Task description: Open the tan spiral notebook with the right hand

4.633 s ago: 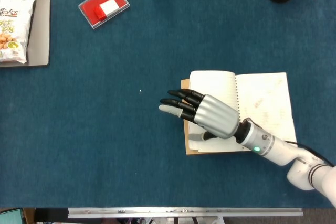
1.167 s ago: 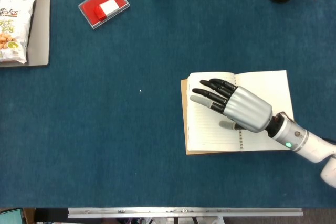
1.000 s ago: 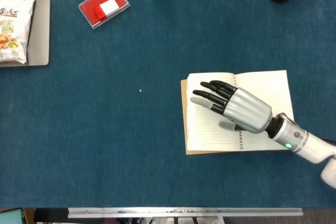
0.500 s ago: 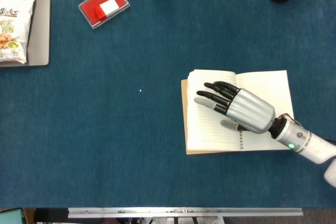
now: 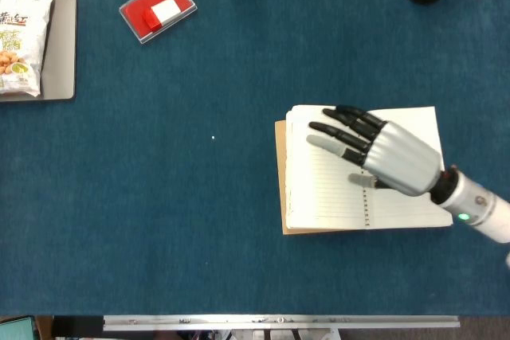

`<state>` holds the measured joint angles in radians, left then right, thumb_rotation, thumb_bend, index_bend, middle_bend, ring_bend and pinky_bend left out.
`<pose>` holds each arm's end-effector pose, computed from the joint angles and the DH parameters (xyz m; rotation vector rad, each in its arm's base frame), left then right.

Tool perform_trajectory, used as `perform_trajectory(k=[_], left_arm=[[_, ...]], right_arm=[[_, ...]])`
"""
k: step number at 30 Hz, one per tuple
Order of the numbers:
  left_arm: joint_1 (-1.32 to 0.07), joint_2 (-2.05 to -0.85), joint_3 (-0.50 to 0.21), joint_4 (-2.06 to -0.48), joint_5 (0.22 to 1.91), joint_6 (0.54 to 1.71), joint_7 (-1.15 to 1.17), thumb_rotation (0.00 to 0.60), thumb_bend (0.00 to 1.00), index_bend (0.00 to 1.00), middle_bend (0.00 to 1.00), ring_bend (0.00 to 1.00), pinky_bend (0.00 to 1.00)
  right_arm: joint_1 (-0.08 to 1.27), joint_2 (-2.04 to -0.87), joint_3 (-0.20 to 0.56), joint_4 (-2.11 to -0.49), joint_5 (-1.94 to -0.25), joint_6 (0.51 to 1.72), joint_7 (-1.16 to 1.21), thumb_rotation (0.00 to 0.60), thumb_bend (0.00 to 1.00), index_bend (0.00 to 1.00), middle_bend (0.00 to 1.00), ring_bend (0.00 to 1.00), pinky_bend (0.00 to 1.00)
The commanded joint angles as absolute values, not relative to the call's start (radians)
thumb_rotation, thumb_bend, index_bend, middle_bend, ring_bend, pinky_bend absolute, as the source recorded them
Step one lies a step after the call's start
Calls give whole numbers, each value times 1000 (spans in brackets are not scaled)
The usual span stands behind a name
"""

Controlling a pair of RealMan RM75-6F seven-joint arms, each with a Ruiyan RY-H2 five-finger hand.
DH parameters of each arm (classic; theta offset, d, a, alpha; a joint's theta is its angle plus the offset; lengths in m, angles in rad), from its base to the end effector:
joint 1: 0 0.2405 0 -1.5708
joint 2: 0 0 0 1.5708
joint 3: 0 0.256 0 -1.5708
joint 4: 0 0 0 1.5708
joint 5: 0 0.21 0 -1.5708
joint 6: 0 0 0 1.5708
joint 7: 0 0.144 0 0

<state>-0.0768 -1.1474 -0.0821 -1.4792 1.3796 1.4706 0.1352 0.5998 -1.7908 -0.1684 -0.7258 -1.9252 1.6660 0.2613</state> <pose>-0.3494 0.1857 0.1750 -1.3223 -0.7670 -0.6750 -0.2051 -0.2668 -0.0234 2.1522 -0.3391 1.4998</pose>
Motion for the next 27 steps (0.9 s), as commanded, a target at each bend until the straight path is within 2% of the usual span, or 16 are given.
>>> perform_trajectory(k=[1,8,14,21,27], left_arm=[[-78,-1149,-83,-1478,1381,1471,135,600,45,384,353,188,373],[-83,-1159,-82,-1467,1395,1476,133,600,45,384,361,189,374],[-87,-1170,-84,-1452,1420,1492,115,600,45,384,351,190,377],[-95,-1186,-82,-1429,1447,1503,98,600,45,384,348,190,381],[-99,-1198,-80,-1409,1472,1518,85,600,45,385,331,190,381]], right_arm=[[596,-1678,-159,-845,-1938,1701,158,600,0,45,121,6,172],[547,-1463,-153,-1078,-1913,1691,-30,600,0,62,135,6,172],[462,-1326,-160,-1219,-1847,1670,-146,600,0,68,170,14,172],[354,-1234,-162,-1325,-1765,1657,-255,600,0,94,170,14,172],[257,-1227,-163,-1332,-1724,1693,-250,600,0,94,170,14,172]])
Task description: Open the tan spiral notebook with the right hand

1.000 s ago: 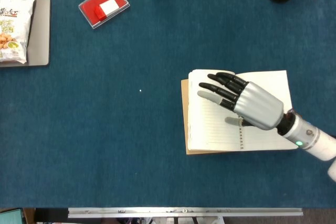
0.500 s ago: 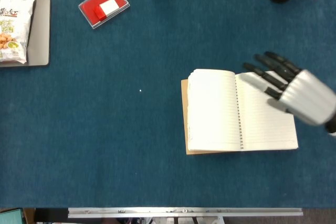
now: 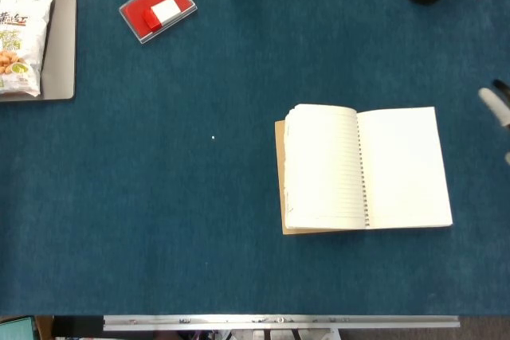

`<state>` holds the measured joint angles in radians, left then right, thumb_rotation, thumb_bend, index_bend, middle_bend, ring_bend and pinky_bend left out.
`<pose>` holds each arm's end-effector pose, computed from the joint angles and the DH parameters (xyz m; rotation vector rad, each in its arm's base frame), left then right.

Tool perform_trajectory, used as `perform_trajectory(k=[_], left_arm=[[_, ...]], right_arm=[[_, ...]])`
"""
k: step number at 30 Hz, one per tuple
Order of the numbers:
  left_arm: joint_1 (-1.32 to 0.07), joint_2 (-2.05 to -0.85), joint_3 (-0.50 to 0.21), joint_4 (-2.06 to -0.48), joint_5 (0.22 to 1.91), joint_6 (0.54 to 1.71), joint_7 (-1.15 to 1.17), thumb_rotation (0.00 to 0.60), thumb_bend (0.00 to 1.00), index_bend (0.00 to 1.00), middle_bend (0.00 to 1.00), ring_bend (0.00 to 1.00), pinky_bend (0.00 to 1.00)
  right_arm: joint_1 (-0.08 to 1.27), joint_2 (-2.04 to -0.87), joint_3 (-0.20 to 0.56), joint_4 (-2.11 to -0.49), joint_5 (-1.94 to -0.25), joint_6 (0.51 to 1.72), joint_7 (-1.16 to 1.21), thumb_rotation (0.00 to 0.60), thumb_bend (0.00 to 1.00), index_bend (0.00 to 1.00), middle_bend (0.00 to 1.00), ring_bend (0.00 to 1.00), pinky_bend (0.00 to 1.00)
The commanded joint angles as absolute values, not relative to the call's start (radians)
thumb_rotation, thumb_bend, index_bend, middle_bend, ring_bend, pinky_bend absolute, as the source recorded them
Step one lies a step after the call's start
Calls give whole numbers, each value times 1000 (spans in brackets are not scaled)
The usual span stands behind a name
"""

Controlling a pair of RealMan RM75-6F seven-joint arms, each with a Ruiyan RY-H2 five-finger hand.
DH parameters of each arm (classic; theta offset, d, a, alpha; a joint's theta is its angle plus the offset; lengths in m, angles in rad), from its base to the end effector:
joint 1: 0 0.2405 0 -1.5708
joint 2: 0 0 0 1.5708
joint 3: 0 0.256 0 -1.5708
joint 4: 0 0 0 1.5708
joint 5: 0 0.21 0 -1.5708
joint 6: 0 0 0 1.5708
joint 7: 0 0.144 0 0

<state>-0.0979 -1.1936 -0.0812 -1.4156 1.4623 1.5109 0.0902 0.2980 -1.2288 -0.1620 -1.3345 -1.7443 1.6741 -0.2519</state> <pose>-0.3405 0.1940 0.1658 -1.3690 -0.7094 -0.7727 -0.2876 -0.2010 0.1304 1.7902 -0.2979 0.8901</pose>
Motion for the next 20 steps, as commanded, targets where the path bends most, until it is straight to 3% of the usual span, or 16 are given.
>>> perform_trajectory(k=[1,11,20], left_arm=[[-99,-1198,-80,-1408,1475,1520,83,600,45,386,329,190,381],[-101,-1203,-79,-1401,1482,1526,78,600,44,389,325,190,381],[-108,-1213,-81,-1392,1460,1499,96,600,45,389,325,190,381]], right_arm=[[243,-1230,-161,-1324,-1720,1701,-251,600,0,96,170,15,172],[127,-1279,-124,-1264,-1654,1750,-155,600,0,103,170,15,172],[103,-1304,-82,-1201,-1628,1725,-39,600,0,105,170,14,172]])
